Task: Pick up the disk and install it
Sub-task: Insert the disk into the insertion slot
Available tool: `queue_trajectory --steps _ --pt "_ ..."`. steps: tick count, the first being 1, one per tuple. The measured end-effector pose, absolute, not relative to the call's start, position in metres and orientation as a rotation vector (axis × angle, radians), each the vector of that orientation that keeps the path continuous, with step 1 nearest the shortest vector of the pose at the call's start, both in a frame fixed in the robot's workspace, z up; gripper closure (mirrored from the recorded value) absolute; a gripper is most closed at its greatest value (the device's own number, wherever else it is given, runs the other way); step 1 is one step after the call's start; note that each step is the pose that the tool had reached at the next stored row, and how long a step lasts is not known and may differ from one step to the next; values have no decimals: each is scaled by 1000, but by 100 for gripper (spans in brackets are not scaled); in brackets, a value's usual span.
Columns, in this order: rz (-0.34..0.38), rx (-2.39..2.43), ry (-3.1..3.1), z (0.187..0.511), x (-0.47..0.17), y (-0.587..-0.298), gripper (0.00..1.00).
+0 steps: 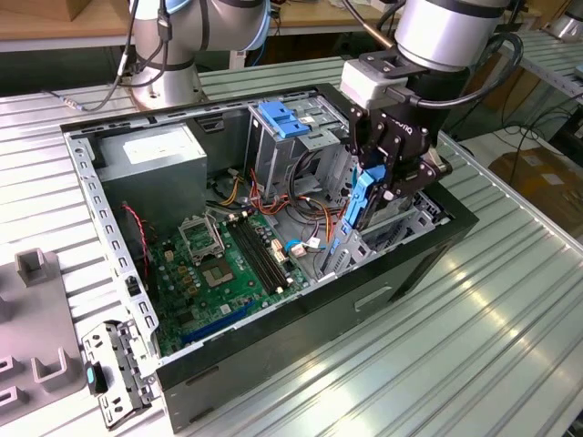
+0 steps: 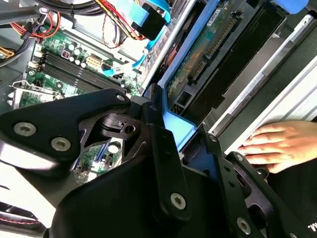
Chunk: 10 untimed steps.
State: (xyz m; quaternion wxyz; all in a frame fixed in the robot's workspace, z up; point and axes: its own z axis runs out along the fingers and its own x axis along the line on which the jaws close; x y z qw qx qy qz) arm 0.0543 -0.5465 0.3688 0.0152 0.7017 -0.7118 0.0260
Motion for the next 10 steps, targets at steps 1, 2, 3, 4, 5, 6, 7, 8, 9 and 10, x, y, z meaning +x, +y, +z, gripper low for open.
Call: queue_trajectory --steps 1,2,3,4,5,6,7,8,9,10 --pt "81 2184 -2215 368 54 -546 63" --pt "82 2183 -2214 369 54 -546 56" --pt "83 2182 -2214 369 54 -547 56" --pt "83 2183 -2214 369 54 -547 49" --pt "83 2182 -2214 369 54 -547 49" --pt "84 2182 -2213 369 54 -547 49" --pt "84 2182 -2213 369 54 -547 49" --pt "85 2182 -2213 369 54 -547 49" --pt "85 2182 -2213 369 54 -546 51" --pt "85 2181 -2213 369 54 -547 64"
